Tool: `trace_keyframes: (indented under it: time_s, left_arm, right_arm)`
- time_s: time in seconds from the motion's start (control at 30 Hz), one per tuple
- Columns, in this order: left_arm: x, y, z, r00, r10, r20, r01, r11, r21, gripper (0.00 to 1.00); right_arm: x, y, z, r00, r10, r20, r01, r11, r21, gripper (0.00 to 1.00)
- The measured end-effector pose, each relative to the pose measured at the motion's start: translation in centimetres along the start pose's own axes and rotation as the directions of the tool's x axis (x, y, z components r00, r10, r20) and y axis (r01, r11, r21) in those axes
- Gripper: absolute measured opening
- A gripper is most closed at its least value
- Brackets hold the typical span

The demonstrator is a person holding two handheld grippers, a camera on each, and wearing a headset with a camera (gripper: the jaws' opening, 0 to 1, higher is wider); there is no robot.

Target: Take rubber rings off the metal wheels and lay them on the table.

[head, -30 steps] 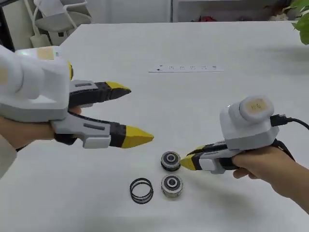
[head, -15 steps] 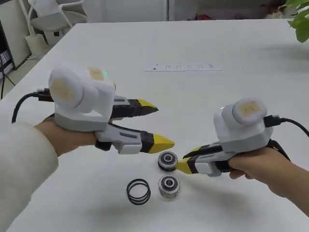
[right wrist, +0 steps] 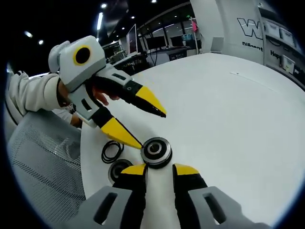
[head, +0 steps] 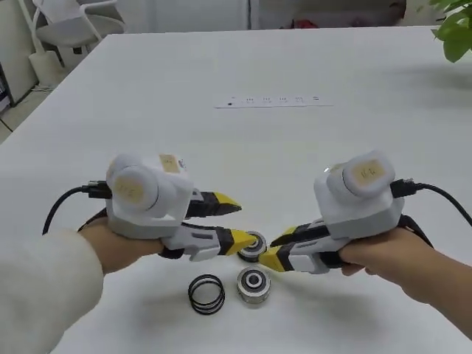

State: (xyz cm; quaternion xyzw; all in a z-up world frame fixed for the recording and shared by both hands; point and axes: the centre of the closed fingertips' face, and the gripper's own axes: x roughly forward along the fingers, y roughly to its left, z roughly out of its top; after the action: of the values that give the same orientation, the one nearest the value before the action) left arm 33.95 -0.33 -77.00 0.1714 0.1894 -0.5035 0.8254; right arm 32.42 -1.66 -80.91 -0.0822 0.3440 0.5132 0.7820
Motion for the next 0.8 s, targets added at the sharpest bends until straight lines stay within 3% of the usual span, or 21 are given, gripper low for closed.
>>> trace_keyframes:
  time_s: [0.1,0.33,0.53,0.57,0.8]
  left_arm:
    - [0.3,-0.6,-0.4,0.9996,-0.024,-0.014,0.024,1.000,-0.010,0.29]
    - [1.0,-0.9,-0.8,0.9995,-0.027,-0.018,0.026,0.999,-0.036,0.22]
    - [1.3,-1.1,-1.7,0.9983,-0.030,-0.050,0.029,0.999,-0.037,0.16]
    - [1.4,-1.2,-1.4,0.9990,-0.031,-0.033,0.029,0.998,-0.048,0.16]
    - [1.3,-1.3,-1.6,0.9987,-0.028,-0.042,0.025,0.998,-0.063,0.15]
  right_arm:
    - [0.0,0.1,0.0,1.0000,0.000,0.002,0.000,1.000,-0.007,0.19]
    - [0.2,0.2,0.2,1.0000,0.000,0.010,0.000,1.000,-0.026,0.19]
    - [0.2,0.3,0.4,0.9998,0.003,0.021,-0.003,0.999,-0.037,0.18]
    - [0.2,0.3,0.4,0.9998,0.004,0.021,-0.004,0.999,-0.038,0.17]
    - [0.2,0.2,0.1,1.0000,0.000,0.009,0.000,0.997,-0.083,0.11]
